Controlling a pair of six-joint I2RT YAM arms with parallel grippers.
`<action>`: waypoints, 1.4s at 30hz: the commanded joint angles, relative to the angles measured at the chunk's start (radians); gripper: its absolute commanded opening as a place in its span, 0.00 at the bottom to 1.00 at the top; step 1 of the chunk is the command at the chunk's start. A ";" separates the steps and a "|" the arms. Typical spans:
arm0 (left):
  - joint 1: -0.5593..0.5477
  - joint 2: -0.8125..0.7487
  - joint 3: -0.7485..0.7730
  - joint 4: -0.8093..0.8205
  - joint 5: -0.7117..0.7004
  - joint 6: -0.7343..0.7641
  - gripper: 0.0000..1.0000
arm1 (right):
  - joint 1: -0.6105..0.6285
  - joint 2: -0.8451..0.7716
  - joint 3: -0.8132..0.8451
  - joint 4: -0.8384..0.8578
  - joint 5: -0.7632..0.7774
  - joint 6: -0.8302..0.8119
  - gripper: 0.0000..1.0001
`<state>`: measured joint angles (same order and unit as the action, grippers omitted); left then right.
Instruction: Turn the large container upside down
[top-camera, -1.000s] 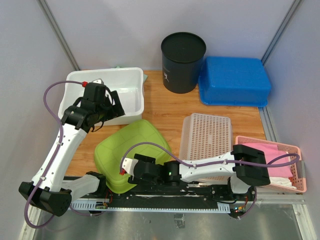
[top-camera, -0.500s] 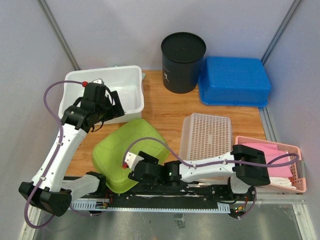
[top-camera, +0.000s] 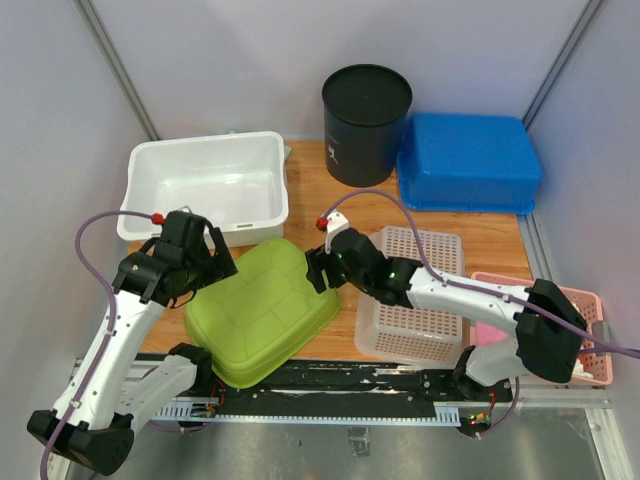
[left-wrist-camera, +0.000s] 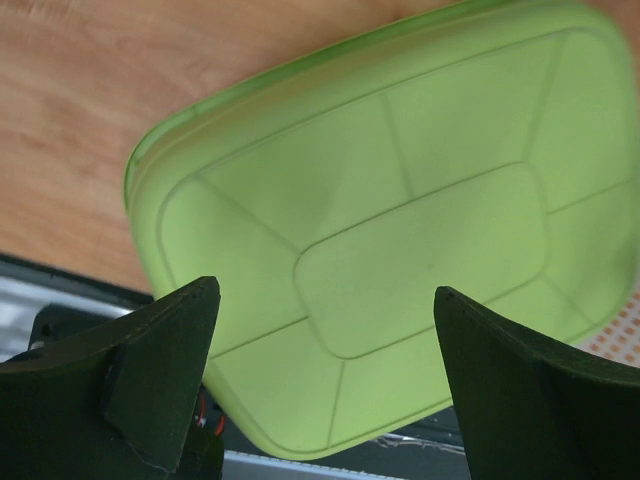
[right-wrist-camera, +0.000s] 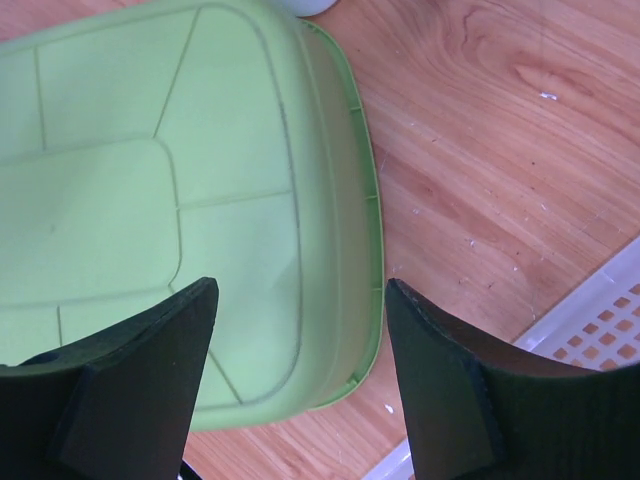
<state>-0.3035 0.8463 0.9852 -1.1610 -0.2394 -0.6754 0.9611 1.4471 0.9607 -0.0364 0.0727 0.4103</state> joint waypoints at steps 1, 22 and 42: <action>0.007 -0.047 -0.061 -0.124 -0.150 -0.180 0.99 | -0.085 0.094 0.115 -0.126 -0.184 0.086 0.69; 0.320 -0.044 -0.254 0.121 0.125 -0.103 0.99 | -0.278 0.257 0.173 -0.093 -0.525 0.116 0.70; 0.320 -0.033 -0.322 0.373 0.478 -0.119 0.99 | -0.283 0.299 0.106 0.043 -0.762 0.246 0.65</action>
<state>0.0235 0.7929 0.6670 -0.9939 -0.0311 -0.7448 0.6582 1.7638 1.0874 -0.0391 -0.5747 0.5945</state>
